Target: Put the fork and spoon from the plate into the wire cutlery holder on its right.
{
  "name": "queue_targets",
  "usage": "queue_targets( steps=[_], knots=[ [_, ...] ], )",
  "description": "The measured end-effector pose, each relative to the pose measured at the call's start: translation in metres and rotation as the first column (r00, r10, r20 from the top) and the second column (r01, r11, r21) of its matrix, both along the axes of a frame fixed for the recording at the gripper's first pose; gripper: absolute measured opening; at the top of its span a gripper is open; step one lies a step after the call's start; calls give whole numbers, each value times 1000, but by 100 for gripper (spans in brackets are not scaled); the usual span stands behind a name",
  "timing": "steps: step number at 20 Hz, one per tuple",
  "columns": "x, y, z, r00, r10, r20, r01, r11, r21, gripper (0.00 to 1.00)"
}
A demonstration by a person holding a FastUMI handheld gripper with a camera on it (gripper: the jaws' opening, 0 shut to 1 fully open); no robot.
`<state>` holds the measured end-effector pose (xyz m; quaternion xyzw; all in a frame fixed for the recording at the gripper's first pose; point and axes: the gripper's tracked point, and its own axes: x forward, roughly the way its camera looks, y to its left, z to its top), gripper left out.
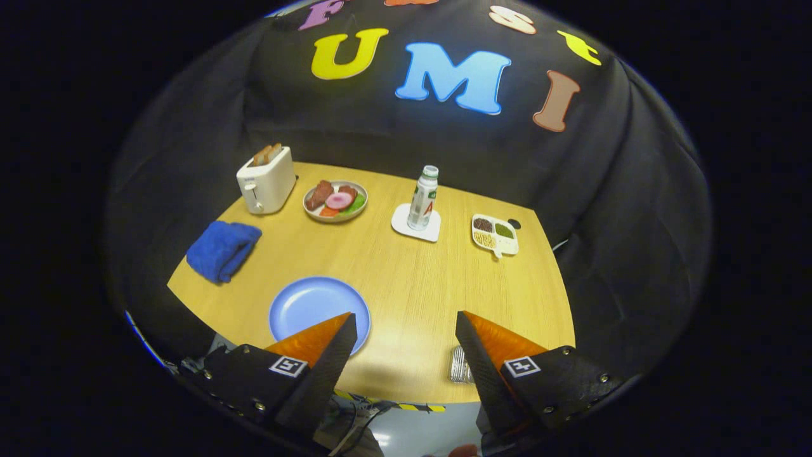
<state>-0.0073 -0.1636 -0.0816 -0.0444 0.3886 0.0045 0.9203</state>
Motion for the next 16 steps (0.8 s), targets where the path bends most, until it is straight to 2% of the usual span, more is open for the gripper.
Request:
queue_targets(
  steps=[3,4,7,10,13,16],
  knots=[
    [8,11,23,988,-53,148,47,998,39,97],
    [13,17,38,970,-70,232,57,996,61,97],
    [21,18,79,878,-110,465,101,994,46,96],
    [21,19,92,826,-81,557,98,995,0,97],
    [25,29,105,801,-66,594,97,995,-19,97],
    [31,44,127,732,-93,675,90,995,40,97]
  ],
)
